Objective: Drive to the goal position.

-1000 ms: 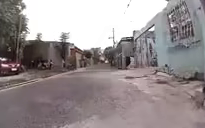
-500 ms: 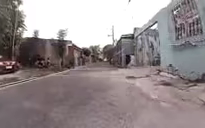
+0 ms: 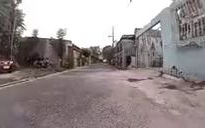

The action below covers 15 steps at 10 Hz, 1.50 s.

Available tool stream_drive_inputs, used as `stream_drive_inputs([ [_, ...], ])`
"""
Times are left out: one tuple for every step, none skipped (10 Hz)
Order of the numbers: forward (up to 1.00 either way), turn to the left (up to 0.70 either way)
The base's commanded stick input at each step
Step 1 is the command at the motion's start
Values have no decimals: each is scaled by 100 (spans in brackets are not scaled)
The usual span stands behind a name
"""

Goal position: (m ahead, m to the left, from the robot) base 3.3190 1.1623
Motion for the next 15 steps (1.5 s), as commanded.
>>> stream_drive_inputs([
  [70,0],
  [70,0],
  [70,0],
  [70,0],
  [70,0],
  [70,0],
  [70,0],
  [70,0],
  [70,0],
  [70,0],
  [70,0],
  [70,0],
  [70,0],
  [70,0],
  [70,0],
])
